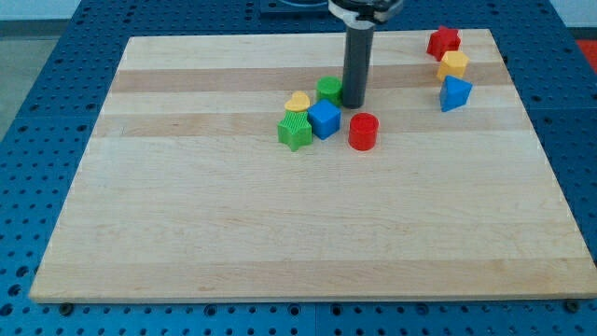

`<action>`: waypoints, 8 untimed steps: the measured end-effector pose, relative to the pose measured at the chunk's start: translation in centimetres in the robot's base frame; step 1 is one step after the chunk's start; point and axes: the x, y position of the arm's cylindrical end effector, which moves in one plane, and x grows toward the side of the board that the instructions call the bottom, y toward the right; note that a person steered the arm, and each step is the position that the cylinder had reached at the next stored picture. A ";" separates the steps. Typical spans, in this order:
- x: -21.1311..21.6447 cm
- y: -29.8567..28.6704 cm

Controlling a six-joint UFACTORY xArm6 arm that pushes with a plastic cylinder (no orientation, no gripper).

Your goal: Move the red circle to the bottom of the green star

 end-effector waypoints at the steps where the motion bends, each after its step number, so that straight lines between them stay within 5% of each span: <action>1: 0.9 1.6; 2: 4.3 3.9; 4: 7.6 -1.5; 6: 13.8 3.2; 8: 14.6 -5.1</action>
